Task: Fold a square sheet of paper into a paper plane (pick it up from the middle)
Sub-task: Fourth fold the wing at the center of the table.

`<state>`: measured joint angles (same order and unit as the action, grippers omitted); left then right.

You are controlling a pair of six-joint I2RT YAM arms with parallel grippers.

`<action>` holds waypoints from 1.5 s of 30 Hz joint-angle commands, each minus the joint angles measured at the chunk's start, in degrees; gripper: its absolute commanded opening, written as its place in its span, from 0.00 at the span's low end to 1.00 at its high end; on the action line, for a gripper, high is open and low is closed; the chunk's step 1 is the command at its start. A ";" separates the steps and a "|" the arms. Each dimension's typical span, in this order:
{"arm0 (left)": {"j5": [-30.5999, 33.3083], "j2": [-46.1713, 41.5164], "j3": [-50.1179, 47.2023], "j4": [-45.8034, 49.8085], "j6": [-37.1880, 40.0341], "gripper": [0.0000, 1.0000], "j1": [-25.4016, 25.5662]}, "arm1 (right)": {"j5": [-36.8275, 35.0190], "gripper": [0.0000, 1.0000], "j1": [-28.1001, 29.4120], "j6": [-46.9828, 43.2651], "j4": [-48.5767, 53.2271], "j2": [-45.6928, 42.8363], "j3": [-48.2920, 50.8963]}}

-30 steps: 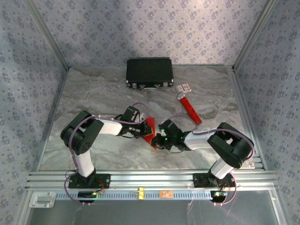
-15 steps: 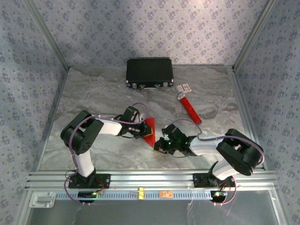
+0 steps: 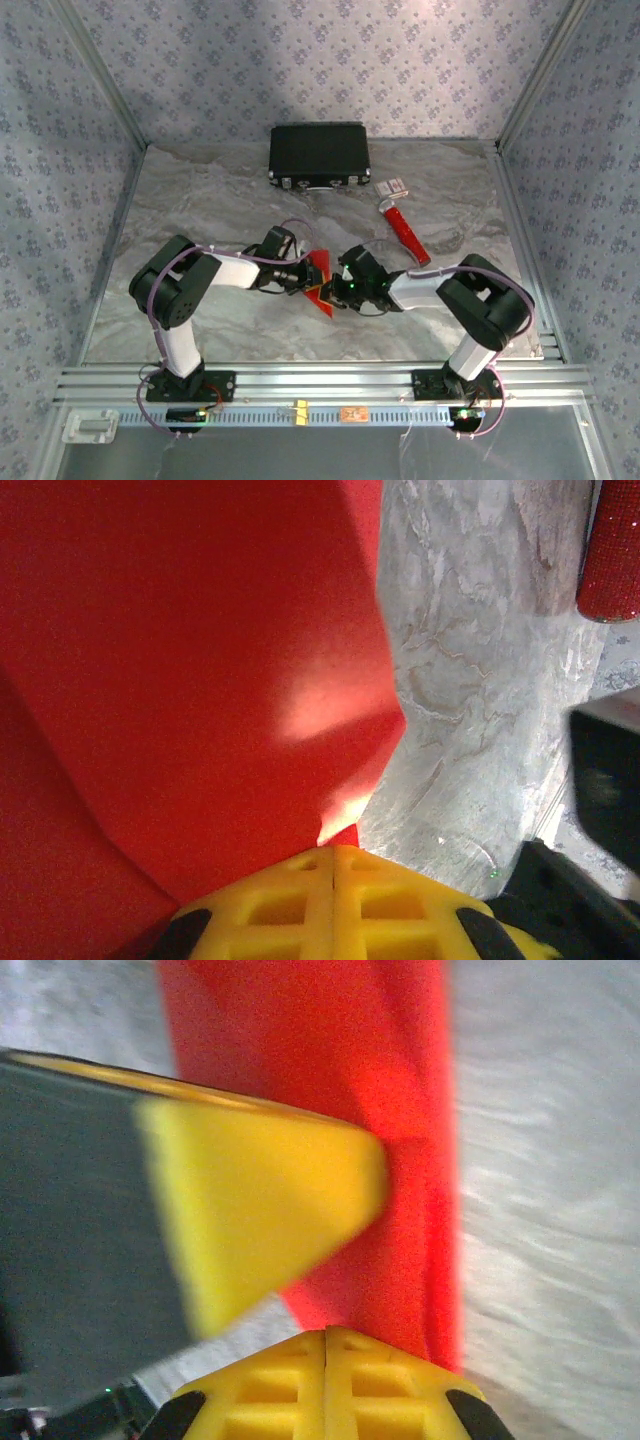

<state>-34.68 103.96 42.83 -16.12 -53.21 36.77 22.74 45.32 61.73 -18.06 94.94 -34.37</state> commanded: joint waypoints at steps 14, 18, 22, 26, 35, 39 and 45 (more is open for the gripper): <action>5.91 3.17 -1.88 4.89 -0.05 0.03 -1.16 | -0.42 0.02 5.74 2.56 0.39 -8.69 14.38; 5.86 3.01 -2.37 4.30 -0.54 0.03 -1.17 | -1.64 0.02 5.38 2.26 1.15 -13.71 14.79; 6.71 1.87 -4.16 2.41 -2.51 0.03 -1.15 | -4.23 0.03 2.83 -0.35 6.86 -18.93 11.21; 7.93 0.95 -5.79 0.50 -4.81 0.03 -0.76 | -2.71 0.03 -1.21 -1.24 5.74 -16.93 8.35; 8.70 0.89 -6.88 -1.52 -6.76 0.03 -0.62 | -0.06 0.02 -1.47 -1.87 1.41 -2.88 -2.45; 8.44 0.63 -6.59 -1.31 -6.45 0.03 -0.65 | 0.02 0.01 -1.85 -1.09 0.62 1.19 -3.86; 7.45 0.39 -5.88 -1.92 -5.46 0.04 -0.73 | -3.01 0.00 -1.27 0.01 2.57 4.70 1.29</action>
<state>-31.66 102.69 38.30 -24.27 -59.66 36.58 22.26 43.68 60.86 -18.48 97.56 -36.82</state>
